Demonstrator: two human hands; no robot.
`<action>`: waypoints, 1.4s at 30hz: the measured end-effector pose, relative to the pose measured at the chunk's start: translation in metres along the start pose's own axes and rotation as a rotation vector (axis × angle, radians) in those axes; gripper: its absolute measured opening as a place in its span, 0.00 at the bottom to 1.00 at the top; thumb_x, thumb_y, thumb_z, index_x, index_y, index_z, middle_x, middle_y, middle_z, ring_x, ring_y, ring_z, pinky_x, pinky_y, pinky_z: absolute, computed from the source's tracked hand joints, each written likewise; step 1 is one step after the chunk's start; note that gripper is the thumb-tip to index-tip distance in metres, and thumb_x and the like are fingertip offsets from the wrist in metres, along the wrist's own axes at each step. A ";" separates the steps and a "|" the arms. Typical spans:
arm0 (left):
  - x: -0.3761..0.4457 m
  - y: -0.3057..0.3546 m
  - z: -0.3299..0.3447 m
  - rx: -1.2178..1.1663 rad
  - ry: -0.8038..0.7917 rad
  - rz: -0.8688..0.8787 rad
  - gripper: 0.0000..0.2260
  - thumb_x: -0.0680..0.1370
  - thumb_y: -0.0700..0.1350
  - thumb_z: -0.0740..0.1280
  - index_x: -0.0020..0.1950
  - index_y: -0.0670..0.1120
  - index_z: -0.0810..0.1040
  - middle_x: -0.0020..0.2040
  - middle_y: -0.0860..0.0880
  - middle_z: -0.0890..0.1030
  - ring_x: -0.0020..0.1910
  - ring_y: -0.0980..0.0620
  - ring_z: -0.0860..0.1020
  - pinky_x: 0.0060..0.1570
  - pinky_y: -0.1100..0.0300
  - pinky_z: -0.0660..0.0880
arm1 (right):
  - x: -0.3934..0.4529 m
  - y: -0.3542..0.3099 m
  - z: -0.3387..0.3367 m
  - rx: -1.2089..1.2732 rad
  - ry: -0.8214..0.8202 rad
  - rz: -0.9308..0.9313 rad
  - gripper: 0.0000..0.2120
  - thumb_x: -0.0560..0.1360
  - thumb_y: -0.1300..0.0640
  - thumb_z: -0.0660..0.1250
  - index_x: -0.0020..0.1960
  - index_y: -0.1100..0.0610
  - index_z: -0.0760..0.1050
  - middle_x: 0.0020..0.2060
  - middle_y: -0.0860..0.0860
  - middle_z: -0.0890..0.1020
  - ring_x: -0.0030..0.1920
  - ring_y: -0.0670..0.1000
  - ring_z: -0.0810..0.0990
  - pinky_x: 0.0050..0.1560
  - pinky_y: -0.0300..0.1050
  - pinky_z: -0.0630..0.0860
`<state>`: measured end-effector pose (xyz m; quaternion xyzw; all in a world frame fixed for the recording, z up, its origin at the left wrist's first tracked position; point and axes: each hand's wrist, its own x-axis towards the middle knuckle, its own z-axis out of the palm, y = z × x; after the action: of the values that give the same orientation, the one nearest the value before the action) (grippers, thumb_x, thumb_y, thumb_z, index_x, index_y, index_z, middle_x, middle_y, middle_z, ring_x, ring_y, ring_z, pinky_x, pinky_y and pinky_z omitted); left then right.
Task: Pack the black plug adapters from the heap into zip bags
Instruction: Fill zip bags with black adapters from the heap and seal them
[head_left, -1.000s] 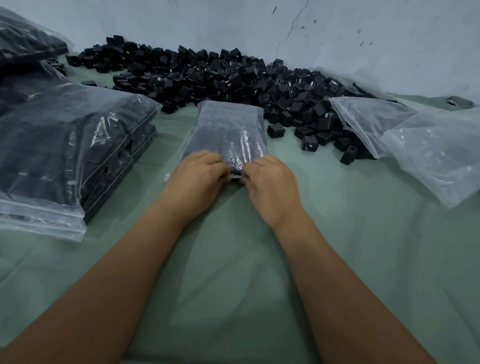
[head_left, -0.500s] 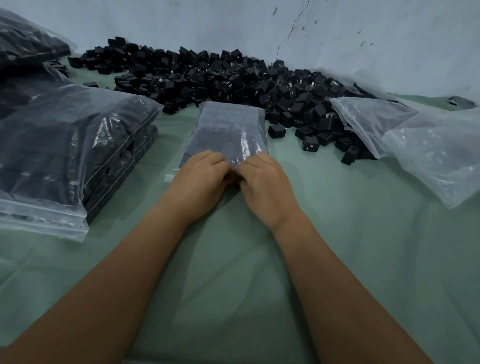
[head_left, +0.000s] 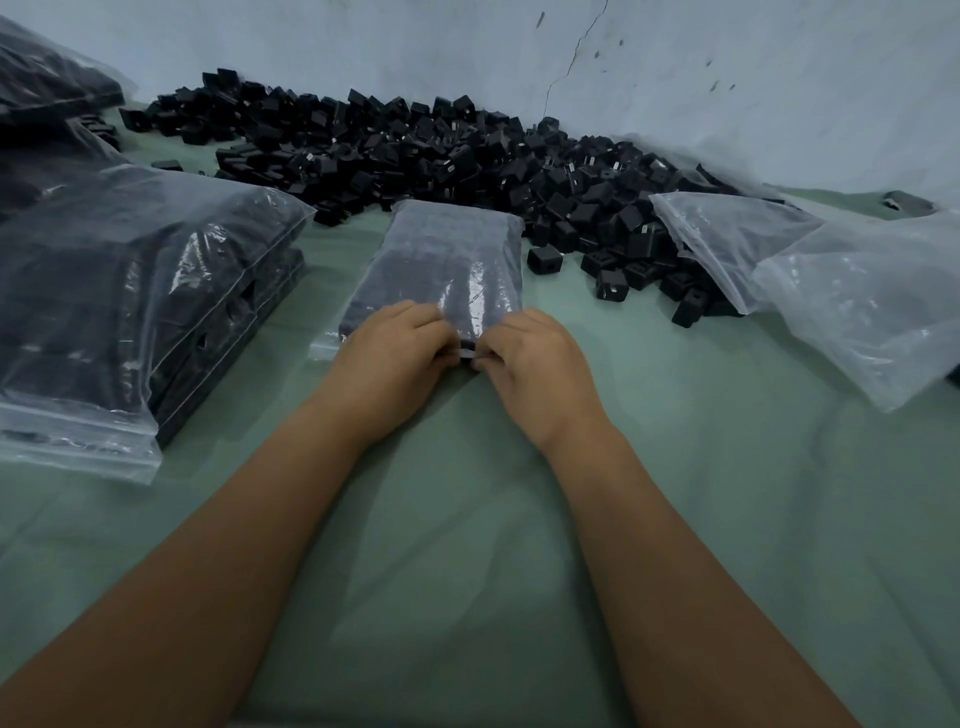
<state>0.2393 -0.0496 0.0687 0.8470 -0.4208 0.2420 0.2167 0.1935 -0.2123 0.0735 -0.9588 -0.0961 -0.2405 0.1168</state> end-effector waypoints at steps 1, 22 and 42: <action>0.000 0.000 0.001 -0.003 0.004 -0.008 0.04 0.76 0.37 0.71 0.44 0.35 0.81 0.42 0.39 0.81 0.43 0.38 0.78 0.45 0.43 0.75 | 0.000 -0.001 0.000 0.005 0.000 -0.004 0.05 0.74 0.60 0.67 0.44 0.62 0.79 0.41 0.55 0.78 0.46 0.55 0.73 0.48 0.46 0.68; 0.004 0.005 0.007 0.024 0.021 -0.010 0.05 0.73 0.33 0.72 0.41 0.37 0.78 0.38 0.39 0.77 0.38 0.39 0.76 0.40 0.51 0.69 | -0.003 0.010 -0.002 0.160 0.063 0.166 0.07 0.68 0.60 0.74 0.39 0.59 0.76 0.35 0.49 0.73 0.41 0.49 0.69 0.41 0.37 0.61; 0.001 0.010 -0.002 -0.081 0.040 -0.038 0.03 0.70 0.32 0.74 0.39 0.35 0.82 0.38 0.39 0.81 0.40 0.38 0.79 0.39 0.48 0.76 | -0.002 0.003 0.001 0.125 0.004 0.088 0.04 0.72 0.60 0.70 0.41 0.61 0.77 0.39 0.54 0.76 0.46 0.54 0.71 0.45 0.46 0.68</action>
<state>0.2310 -0.0548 0.0724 0.8403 -0.4097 0.2374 0.2639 0.1934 -0.2154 0.0715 -0.9525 -0.0683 -0.2306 0.1869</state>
